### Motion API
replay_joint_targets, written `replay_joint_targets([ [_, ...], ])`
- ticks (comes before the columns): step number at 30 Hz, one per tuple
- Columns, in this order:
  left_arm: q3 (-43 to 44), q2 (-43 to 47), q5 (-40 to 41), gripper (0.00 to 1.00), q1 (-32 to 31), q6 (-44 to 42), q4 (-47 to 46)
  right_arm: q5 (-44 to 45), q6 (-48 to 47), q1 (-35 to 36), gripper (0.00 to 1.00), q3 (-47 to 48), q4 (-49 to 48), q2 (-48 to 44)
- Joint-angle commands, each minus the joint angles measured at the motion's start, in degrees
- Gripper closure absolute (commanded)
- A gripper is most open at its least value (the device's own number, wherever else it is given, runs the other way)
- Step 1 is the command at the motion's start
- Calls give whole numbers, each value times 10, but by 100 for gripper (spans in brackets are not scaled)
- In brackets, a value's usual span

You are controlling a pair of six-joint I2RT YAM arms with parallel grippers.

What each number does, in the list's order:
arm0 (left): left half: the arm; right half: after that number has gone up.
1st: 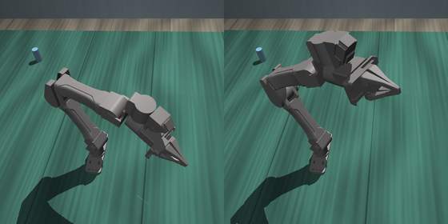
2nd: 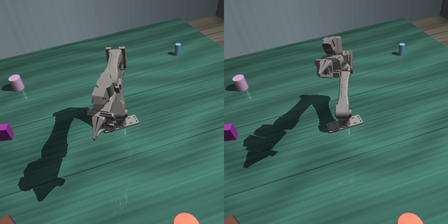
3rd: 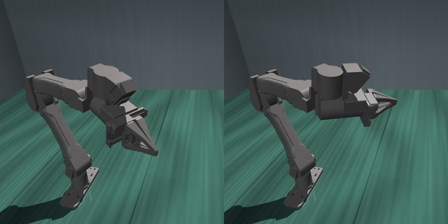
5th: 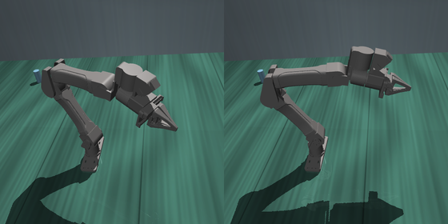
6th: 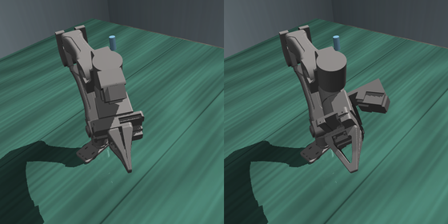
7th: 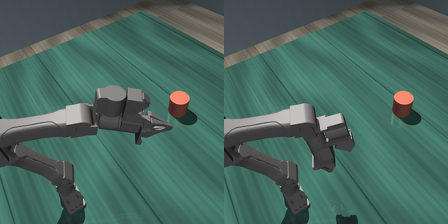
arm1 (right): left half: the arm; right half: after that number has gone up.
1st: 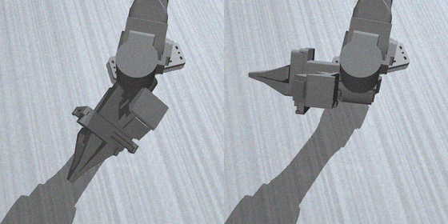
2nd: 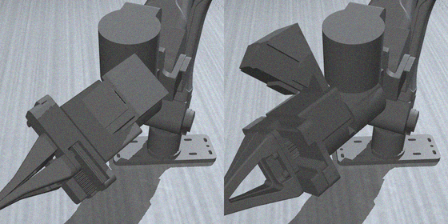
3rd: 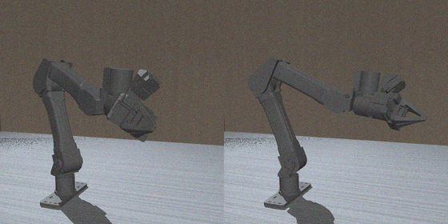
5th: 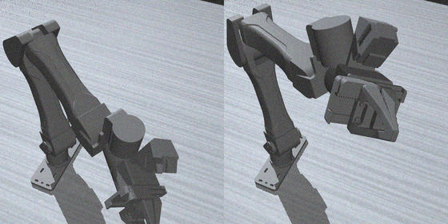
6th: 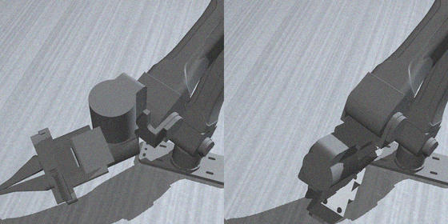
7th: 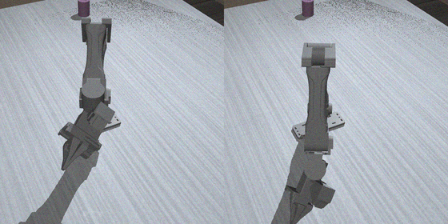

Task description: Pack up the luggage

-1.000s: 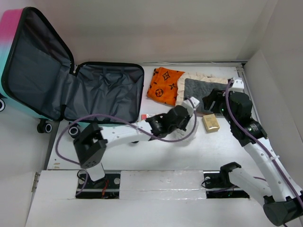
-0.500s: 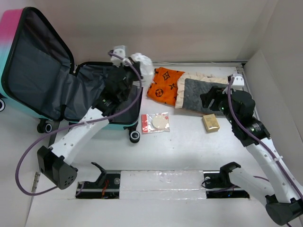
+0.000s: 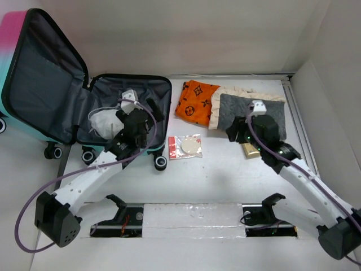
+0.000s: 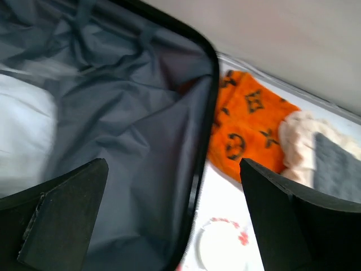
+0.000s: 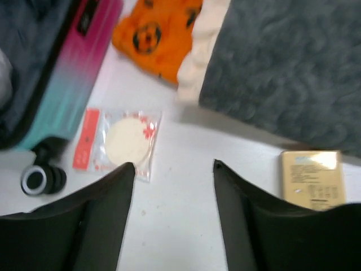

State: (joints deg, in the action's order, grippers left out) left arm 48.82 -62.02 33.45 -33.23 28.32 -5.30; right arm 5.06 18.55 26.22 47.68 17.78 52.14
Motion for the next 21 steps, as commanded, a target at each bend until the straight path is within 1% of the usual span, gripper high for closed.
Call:
replay_joint_targets([
  [1, 5, 44, -21, 0, -49, 13, -30, -55, 28, 26, 43, -44, -92, 71],
  [2, 5, 44, -21, 0, -60, 5, -30, -82, 33, 39, 47, -50, -107, 97],
  [3, -2, 50, -28, 0, -74, 0, -36, -90, 39, 49, 55, -50, -126, 125],
  [4, -11, 50, -28, 0, -102, 0, -44, -97, 44, 60, 61, -50, -142, 179],
  [5, -16, 57, -40, 0, -114, -5, -44, -97, 44, 89, 63, -50, -172, 204],
  [6, -22, 57, -40, 0, -125, -5, -52, -97, 54, 104, 63, -43, -186, 225],
  [8, -33, 62, -66, 0, -150, 2, -52, -60, 78, 141, 48, -37, -224, 278],
  [9, -42, 62, -77, 0, -150, 2, -52, -50, 86, 149, 40, -37, -237, 295],
  [10, -57, 67, -91, 0, -156, 9, -57, -45, 93, 149, 30, -37, -251, 313],
  [11, -66, 74, -106, 2, -156, 9, -62, -44, 104, 149, 27, -31, -261, 352],
  [13, -86, 83, -145, 4, -156, 16, -83, -37, 112, 149, 26, -17, -290, 392],
  [14, -102, 83, -155, 5, -156, 16, -89, -29, 119, 149, 29, -12, -296, 426],
  [15, -108, 98, -160, 7, -156, 16, -95, -19, 119, 149, 30, -6, -296, 438],
  [17, -119, 109, -160, 9, -163, 16, -96, 20, 126, 154, 31, 0, -310, 453],
  [19, -119, 126, -160, 13, -163, 8, -96, 57, 140, 154, 31, 0, -321, 466],
  [20, -119, 126, -160, 16, -163, 8, -96, 63, 140, 154, 34, 0, -321, 472],
  [21, -124, 136, -160, 17, -163, 3, -90, 63, 145, 154, 49, 0, -331, 485],
])
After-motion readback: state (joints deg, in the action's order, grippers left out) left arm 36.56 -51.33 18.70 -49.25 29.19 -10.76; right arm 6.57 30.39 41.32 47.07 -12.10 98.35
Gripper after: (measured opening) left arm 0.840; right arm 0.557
